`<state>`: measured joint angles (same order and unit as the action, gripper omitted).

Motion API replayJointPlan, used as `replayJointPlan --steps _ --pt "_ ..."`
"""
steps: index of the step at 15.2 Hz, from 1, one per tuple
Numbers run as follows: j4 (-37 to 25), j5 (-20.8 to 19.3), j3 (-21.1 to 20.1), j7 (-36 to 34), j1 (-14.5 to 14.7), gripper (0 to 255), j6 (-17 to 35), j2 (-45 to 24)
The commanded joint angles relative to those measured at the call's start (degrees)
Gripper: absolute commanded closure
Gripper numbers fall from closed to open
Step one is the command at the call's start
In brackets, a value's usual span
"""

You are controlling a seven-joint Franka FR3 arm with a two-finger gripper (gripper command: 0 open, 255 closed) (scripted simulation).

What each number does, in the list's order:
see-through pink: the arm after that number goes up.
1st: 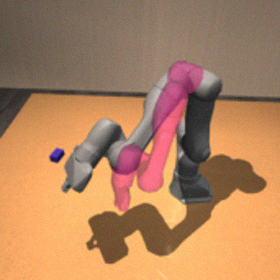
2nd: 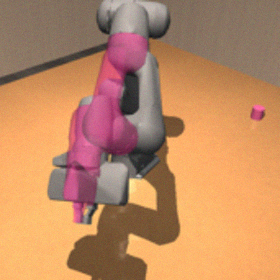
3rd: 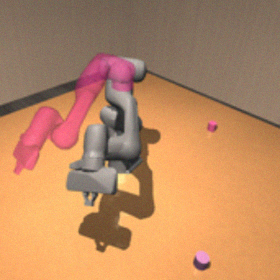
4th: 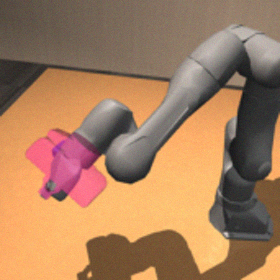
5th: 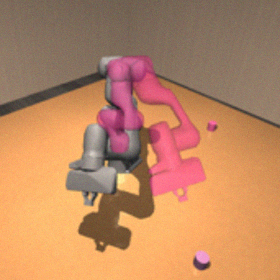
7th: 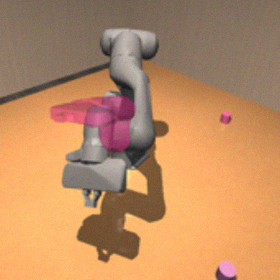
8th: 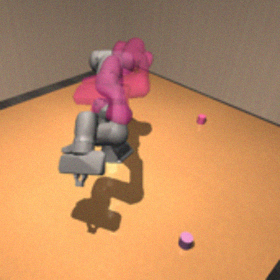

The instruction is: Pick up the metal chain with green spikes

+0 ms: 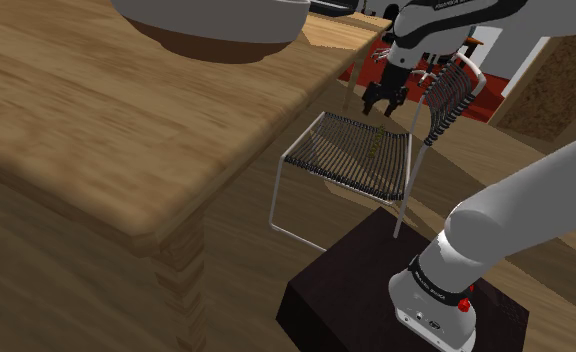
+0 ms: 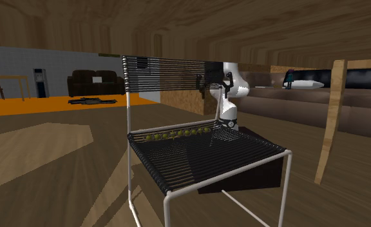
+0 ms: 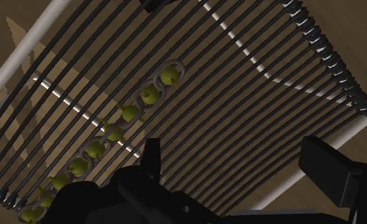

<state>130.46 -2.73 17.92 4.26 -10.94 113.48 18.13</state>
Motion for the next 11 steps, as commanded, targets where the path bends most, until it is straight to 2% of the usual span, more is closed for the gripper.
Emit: replayJointPlan --steps 1,10,11 --pt "-1.29 1.53 2.12 0.70 -0.87 0 1.67 -3.62" --pt "-7.56 12.27 9.34 4.98 -5.04 0 6.79 -20.10" --pt "-7.71 12.54 9.41 5.09 -5.20 0 6.85 -20.46"
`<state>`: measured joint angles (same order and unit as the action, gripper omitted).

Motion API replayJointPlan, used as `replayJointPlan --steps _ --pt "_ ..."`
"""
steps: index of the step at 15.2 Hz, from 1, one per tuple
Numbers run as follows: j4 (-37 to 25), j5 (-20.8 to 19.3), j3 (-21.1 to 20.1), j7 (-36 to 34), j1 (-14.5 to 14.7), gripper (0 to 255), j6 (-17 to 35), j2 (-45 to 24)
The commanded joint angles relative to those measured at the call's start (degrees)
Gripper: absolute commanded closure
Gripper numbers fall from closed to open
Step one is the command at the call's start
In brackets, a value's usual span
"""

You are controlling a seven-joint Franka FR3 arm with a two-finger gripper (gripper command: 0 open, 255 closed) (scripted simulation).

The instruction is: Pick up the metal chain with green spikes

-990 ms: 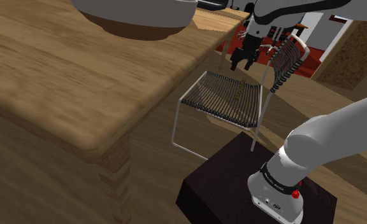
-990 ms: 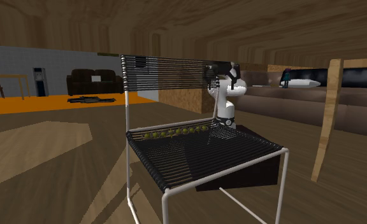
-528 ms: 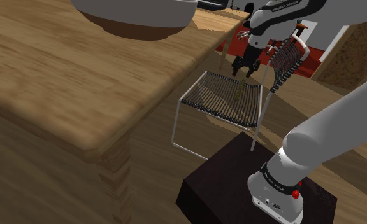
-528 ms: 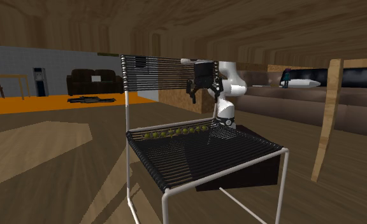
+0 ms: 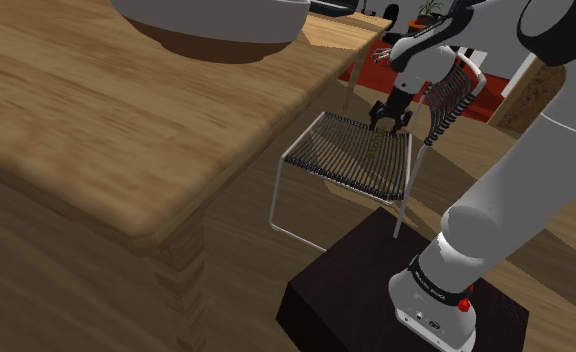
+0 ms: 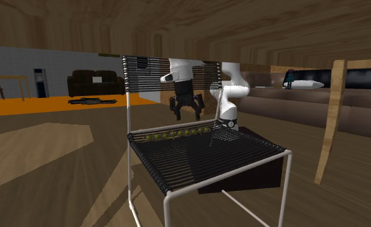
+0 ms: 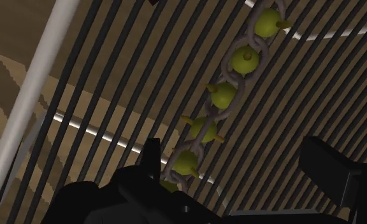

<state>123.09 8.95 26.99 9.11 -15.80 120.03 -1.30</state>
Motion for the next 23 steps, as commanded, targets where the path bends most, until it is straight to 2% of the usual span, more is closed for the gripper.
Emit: replayJointPlan --steps 1,7,9,10,19,23 --pt "0.03 1.15 0.31 0.52 -0.37 0 1.00 -1.44" --pt "2.09 3.39 0.11 2.51 -0.56 0 5.53 -4.46" --pt "2.10 3.38 0.10 2.51 -0.56 0 5.53 -4.46" --pt "2.16 3.32 0.11 2.48 -0.56 255 5.50 -4.35" --pt "2.09 3.39 0.10 2.51 -0.56 255 5.53 -4.46" --pt "0.90 1.96 0.26 1.26 -0.42 255 2.79 -2.56"
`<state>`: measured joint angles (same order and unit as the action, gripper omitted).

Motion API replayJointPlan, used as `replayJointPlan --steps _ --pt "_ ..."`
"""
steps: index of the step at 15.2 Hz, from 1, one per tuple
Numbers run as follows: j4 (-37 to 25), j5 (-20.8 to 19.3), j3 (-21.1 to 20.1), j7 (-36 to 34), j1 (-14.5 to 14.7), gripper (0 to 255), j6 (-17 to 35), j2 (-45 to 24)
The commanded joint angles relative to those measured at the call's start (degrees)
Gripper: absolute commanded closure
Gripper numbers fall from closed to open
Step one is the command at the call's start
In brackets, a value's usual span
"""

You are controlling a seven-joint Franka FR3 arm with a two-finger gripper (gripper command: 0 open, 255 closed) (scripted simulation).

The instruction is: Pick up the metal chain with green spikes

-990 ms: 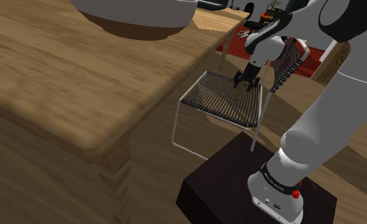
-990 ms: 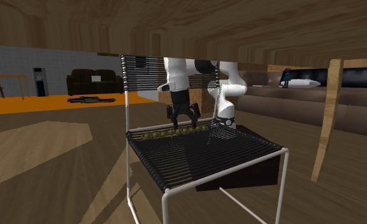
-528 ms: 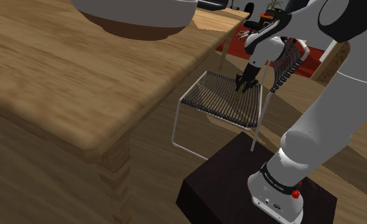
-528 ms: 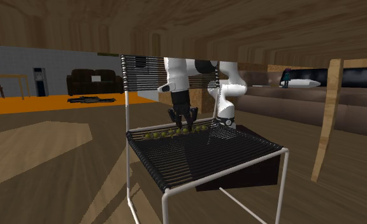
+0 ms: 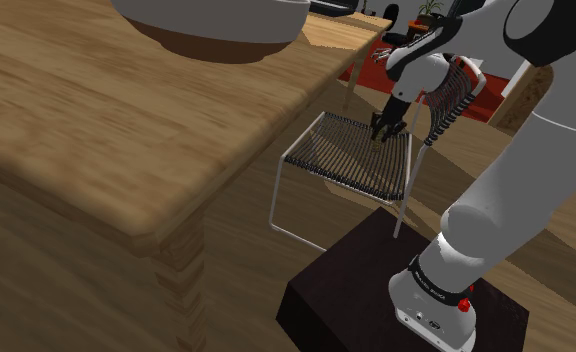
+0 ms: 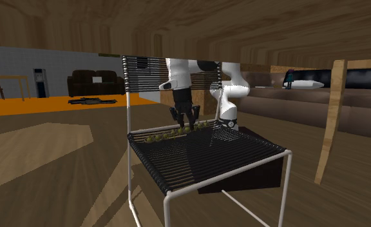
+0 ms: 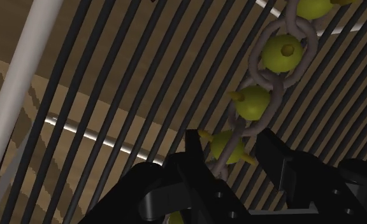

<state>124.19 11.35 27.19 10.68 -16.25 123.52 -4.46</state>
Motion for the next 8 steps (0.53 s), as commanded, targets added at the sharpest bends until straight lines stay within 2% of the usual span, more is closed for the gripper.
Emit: replayJointPlan --steps 1,8 --pt "-0.53 -0.76 0.09 -0.61 0.05 255 -1.38 1.04" --pt "-3.20 -2.69 0.15 -2.44 0.19 255 -6.32 3.81"
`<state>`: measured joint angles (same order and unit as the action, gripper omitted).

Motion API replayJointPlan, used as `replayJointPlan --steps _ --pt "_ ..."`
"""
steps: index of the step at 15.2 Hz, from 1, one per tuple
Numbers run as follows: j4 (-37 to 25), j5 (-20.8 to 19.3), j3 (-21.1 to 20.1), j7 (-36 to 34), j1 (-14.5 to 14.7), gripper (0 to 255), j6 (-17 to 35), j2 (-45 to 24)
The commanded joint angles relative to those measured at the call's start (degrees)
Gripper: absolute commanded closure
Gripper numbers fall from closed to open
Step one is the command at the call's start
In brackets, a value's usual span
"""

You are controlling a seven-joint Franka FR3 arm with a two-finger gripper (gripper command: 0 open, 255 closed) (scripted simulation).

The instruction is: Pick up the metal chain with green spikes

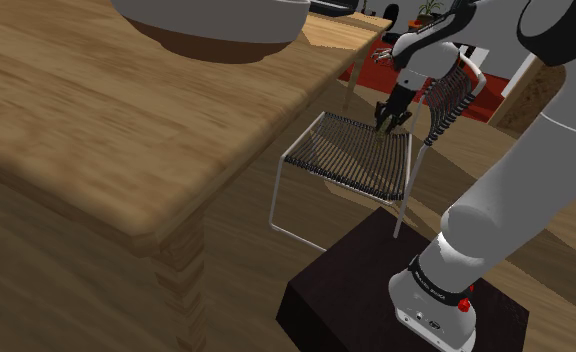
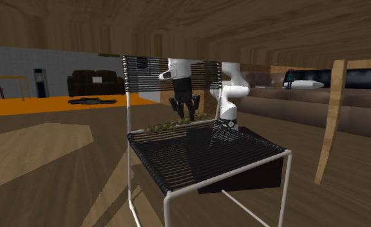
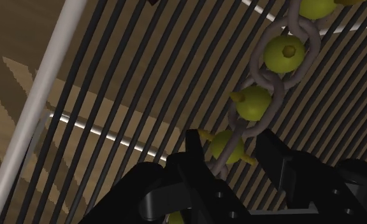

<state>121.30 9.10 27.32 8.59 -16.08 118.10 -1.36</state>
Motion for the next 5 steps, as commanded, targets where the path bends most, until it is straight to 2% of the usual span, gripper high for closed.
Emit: replayJointPlan --steps 1,5 --pt "-0.74 -0.67 0.01 -0.58 0.03 255 -1.62 1.05" --pt "-1.71 -1.14 -0.01 -1.06 0.05 255 -3.17 1.75"
